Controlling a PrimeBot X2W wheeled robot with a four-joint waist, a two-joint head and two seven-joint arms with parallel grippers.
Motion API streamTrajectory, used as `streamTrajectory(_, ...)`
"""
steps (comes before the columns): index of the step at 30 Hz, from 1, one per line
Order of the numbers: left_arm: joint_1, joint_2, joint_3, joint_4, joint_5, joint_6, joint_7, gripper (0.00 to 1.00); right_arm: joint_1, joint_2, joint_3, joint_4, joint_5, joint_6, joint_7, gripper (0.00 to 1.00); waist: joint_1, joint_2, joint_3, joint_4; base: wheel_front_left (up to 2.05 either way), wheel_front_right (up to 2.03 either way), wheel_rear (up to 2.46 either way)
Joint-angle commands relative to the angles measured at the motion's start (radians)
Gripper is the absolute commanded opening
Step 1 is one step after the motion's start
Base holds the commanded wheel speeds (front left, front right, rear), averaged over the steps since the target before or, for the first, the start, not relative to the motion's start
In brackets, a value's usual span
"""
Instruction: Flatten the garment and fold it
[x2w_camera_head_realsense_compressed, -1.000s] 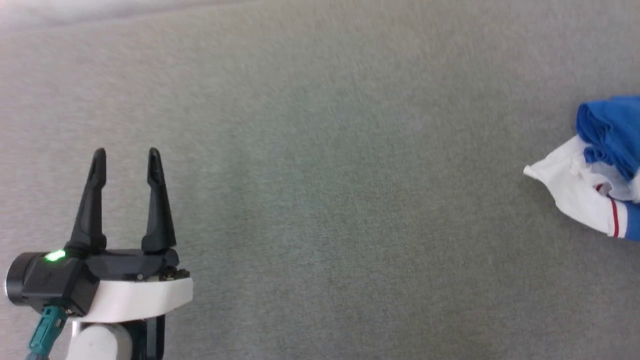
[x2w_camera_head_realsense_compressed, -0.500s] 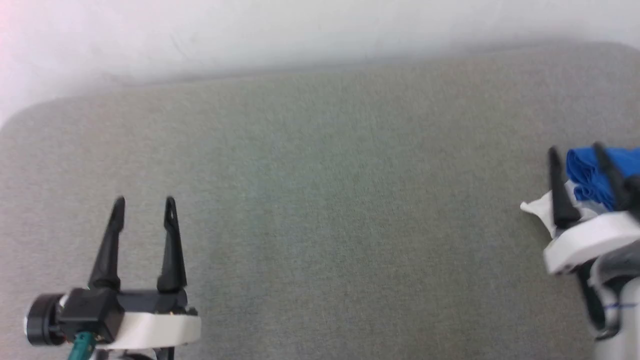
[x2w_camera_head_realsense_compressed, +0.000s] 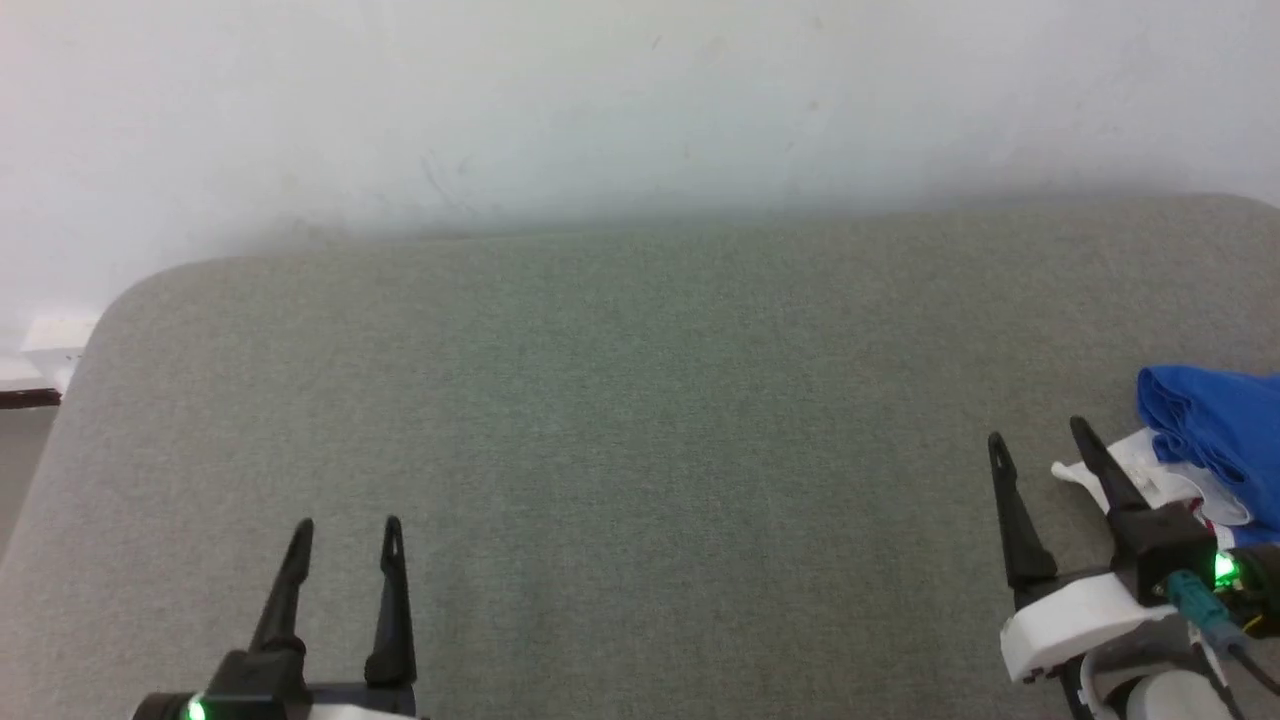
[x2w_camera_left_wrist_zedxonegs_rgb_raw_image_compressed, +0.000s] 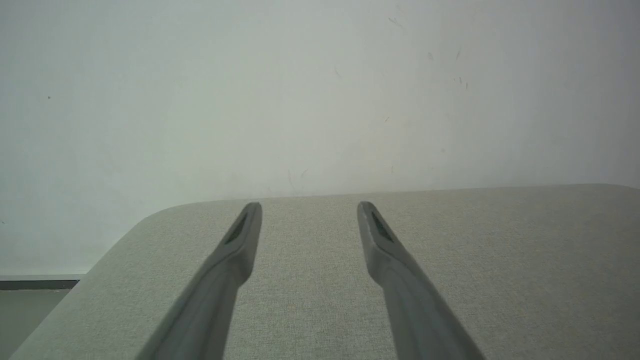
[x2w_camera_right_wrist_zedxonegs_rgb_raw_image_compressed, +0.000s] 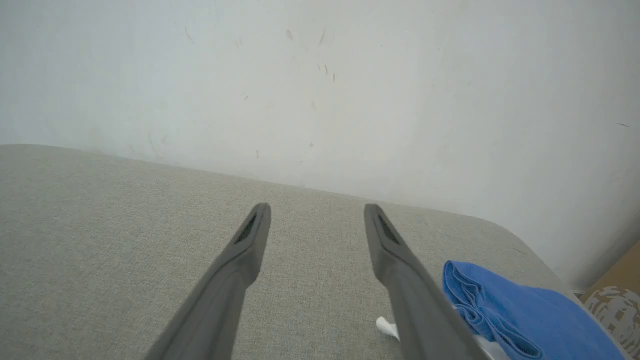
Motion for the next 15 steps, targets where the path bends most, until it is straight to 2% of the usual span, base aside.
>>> streamTrajectory(1, 0.016, -0.006, -0.003, 0.006, 0.012, -0.011, -0.005, 1.0, 0.014, 0.004, 0.003, 0.012, -0.007, -0.001, -0.011, 1.0, 0.0001, 0.0, -0.018, 0.018, 0.0, 0.0, 0.0)
streamTrajectory(15, 0.025, -0.038, 0.018, 0.007, 0.042, -0.032, -0.005, 1.0, 0.011, 0.005, -0.009, 0.077, 0.054, -0.001, -0.07, 1.0, 0.0001, 0.0, -0.003, 0.044, 0.0, 0.0, 0.0)
